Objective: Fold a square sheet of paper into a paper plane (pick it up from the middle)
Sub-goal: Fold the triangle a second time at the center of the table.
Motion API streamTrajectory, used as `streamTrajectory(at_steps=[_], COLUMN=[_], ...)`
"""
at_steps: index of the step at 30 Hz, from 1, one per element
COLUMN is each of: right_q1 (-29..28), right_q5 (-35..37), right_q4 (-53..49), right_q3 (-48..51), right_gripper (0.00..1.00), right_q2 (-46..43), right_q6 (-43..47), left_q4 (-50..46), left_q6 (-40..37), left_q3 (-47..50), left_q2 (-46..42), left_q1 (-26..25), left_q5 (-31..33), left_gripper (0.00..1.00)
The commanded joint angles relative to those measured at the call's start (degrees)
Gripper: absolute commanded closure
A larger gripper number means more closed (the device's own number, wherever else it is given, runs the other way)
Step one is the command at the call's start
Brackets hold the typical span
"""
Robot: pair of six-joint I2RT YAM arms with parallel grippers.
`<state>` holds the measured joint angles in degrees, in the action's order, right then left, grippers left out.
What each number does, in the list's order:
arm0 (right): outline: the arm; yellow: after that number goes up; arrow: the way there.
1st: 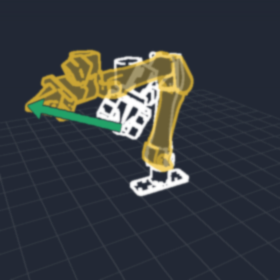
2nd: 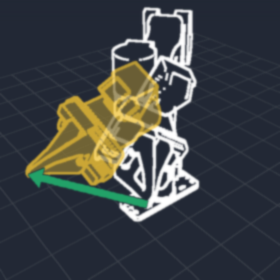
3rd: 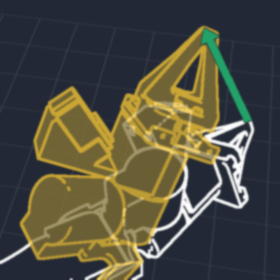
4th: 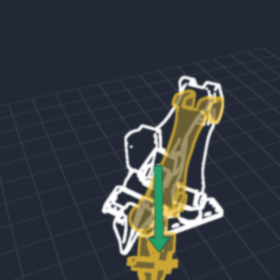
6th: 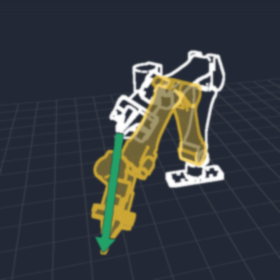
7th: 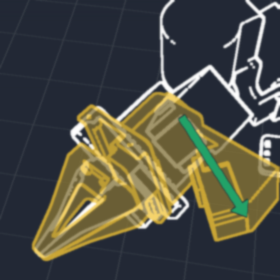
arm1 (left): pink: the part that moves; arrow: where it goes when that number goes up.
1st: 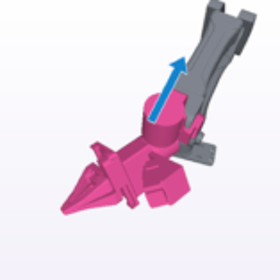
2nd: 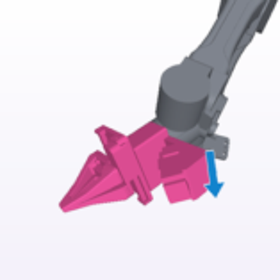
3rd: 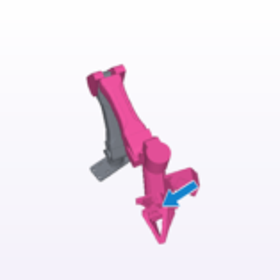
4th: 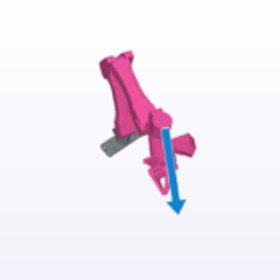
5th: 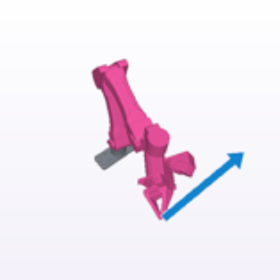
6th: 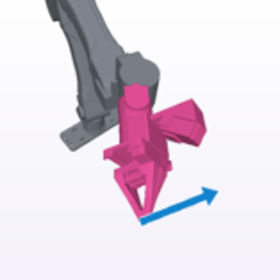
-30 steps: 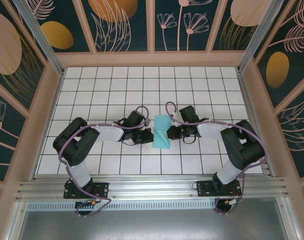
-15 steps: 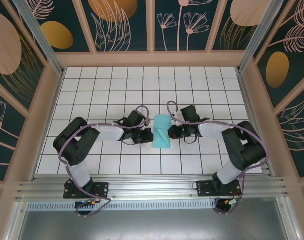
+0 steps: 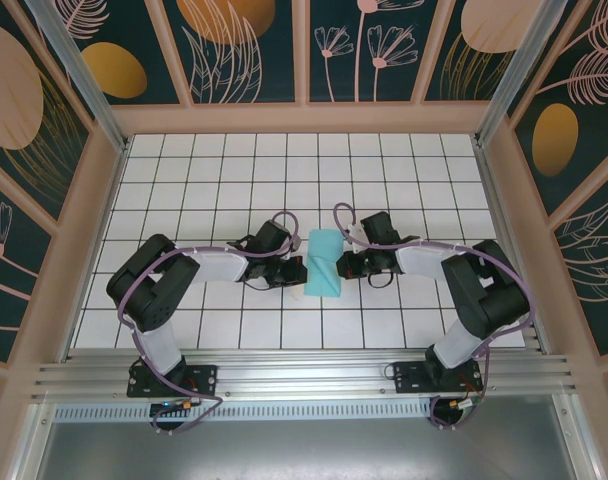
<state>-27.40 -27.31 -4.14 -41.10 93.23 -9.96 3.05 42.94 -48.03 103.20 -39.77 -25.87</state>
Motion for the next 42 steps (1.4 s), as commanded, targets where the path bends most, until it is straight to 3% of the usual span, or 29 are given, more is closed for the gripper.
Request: streamTrajectory(at_steps=[1, 12, 23, 31, 42], right_q1=[0.44, 0.5, 0.43, 0.5, 0.48], right_q5=[0.47, 1.29, 1.43, 1.36, 1.12], right_q4=[-0.68, -0.8, -0.57, 0.33, 0.5], right_q3=[-0.91, 0.1, 0.41, 1.59, 1.47], right_gripper=[1.0, 1.0, 0.99, 0.99, 0.99], right_q2=[1.55, 2.16, 2.7, 2.7, 2.5], right_q6=[-0.46, -0.83, -1.78, -2.52, -2.88], left_q4=[-4.53, -4.89, -3.42, 8.51, 13.3], left_q6=[-1.63, -1.23, 2.44, 11.46, 14.01], left_q3=[1.07, 0.85, -4.63, -10.18, -8.31], left_q2=[2.98, 1.26, -9.33, -1.11, 4.7], left_q1=[0.39, 0.31, 0.32, 0.38, 0.31], left_q5=[6.86, 7.32, 8.65, 0.6, -2.49], left_gripper=[0.97, 0.95, 0.77, 0.81, 0.79])
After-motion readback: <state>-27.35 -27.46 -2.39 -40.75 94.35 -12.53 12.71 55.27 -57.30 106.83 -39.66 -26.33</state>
